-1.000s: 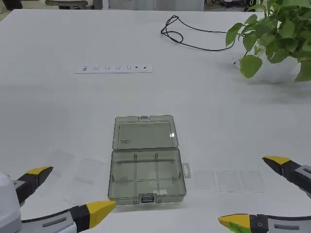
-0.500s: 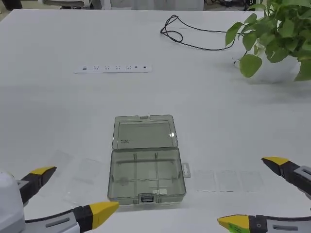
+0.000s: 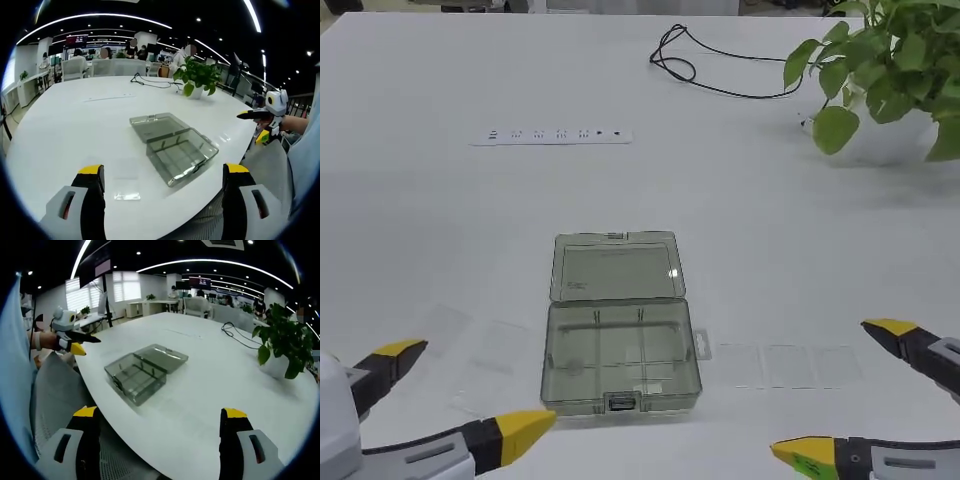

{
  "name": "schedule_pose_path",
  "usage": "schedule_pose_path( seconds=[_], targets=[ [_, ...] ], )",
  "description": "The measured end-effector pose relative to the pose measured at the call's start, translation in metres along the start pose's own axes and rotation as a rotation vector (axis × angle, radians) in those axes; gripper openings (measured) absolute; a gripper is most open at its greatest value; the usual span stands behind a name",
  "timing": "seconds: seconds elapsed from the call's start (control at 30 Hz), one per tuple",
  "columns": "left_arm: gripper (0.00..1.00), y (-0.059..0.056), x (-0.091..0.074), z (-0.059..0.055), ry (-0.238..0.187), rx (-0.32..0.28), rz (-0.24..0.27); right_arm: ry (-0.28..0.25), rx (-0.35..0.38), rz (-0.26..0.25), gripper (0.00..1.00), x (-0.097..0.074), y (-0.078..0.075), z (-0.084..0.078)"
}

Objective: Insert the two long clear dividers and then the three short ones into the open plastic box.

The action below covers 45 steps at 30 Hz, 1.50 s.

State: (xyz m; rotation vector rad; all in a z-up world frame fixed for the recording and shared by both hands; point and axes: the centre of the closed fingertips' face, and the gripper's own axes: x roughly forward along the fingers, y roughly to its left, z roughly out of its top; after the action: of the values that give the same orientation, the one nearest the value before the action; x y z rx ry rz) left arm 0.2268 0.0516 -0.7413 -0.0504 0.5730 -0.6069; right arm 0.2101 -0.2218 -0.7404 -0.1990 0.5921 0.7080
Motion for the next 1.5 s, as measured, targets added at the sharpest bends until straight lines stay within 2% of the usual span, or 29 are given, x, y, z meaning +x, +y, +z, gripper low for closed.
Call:
schedule_pose_path(
  seconds=[0.23, 0.57, 0.67, 0.83, 0.93, 1.13, 1.33, 1.4, 1.5],
  targets=[
    [1.0, -0.002, -0.002, 0.003, 0.006, 0.003, -0.005, 0.007, 0.003, 0.0, 1.0, -0.005, 0.002, 0.001],
    [1.0, -0.01, -0.008, 0.016, 0.026, 0.008, -0.033, 0.02, 0.021, -0.021, 1.0, -0.022, 0.002, 0.002],
    [1.0, -0.011, -0.009, 0.019, 0.014, 0.003, -0.042, 0.032, 0.015, -0.03, 1.0, -0.023, 0.001, -0.002],
    [1.0, -0.009, -0.006, 0.016, 0.021, 0.002, -0.052, 0.037, 0.017, -0.054, 1.0, -0.022, -0.003, -0.003],
    [1.0, -0.006, -0.007, 0.012, 0.04, 0.037, -0.047, 0.037, 0.008, -0.048, 1.0, -0.02, 0.001, 0.0],
    [1.0, -0.001, -0.011, 0.007, 0.048, 0.021, -0.042, 0.027, -0.005, -0.046, 1.0, -0.016, 0.005, 0.008],
    [0.99, 0.011, -0.013, -0.002, 0.07, 0.018, -0.017, 0.023, -0.023, -0.047, 1.0, -0.011, 0.004, 0.014],
    [0.99, 0.015, -0.013, -0.006, 0.08, 0.015, -0.008, 0.021, -0.024, -0.049, 1.0, -0.011, 0.003, 0.015],
    [0.97, 0.021, -0.013, -0.015, 0.122, 0.015, 0.009, 0.018, -0.023, -0.046, 1.0, -0.009, 0.003, 0.016]
  ],
)
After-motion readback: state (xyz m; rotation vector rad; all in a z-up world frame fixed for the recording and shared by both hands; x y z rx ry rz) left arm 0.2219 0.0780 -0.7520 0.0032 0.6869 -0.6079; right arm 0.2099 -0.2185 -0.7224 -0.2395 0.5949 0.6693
